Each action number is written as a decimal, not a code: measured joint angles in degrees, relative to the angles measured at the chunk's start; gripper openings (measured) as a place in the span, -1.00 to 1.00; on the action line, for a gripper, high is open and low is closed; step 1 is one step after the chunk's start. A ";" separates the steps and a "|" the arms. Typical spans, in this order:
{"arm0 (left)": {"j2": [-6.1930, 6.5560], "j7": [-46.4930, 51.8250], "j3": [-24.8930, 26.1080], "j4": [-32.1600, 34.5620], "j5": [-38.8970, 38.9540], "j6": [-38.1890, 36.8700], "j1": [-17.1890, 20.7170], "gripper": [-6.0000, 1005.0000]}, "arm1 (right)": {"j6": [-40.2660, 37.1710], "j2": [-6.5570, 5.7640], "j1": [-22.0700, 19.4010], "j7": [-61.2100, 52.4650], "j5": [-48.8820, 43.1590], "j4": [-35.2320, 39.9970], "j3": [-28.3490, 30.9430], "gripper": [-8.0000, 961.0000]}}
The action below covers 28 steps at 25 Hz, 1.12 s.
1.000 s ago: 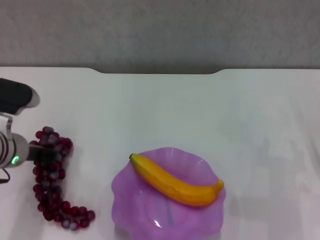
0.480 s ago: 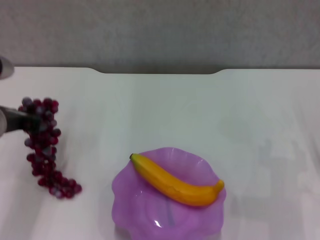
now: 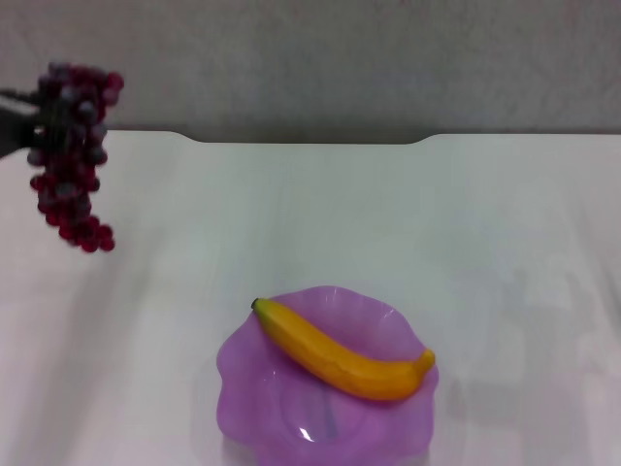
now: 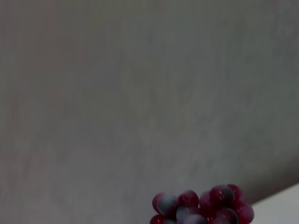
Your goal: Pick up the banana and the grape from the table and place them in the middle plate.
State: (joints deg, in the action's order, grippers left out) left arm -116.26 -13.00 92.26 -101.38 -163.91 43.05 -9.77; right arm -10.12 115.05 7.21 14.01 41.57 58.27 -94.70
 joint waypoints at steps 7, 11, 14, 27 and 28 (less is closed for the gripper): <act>0.03 -9.45 -3.13 -11.63 8.65 1.10 4.43 -0.69 | 0.68 0.00 0.08 0.14 -0.08 0.00 0.06 0.49; 0.05 -15.74 -5.16 -16.14 16.22 4.05 6.16 -0.70 | 0.71 0.00 -0.03 0.15 -0.05 -0.12 0.08 0.49; 0.07 -20.61 -6.46 -16.39 21.44 6.03 6.25 -0.71 | 0.80 0.00 -0.05 0.17 -0.06 -0.54 0.15 0.49; 0.14 -34.23 -15.17 -15.66 28.67 16.12 5.98 -0.75 | 1.42 0.00 0.71 0.30 -0.12 -0.81 0.14 0.49; 0.13 -34.92 -15.90 -15.41 28.72 16.25 5.99 -0.75 | 1.43 0.00 0.81 0.31 -0.12 -0.81 0.09 0.49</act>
State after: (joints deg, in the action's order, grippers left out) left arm -116.13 -47.92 76.37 -116.79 -135.19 59.30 -3.78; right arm -8.70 115.05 8.02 14.32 41.45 57.46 -94.61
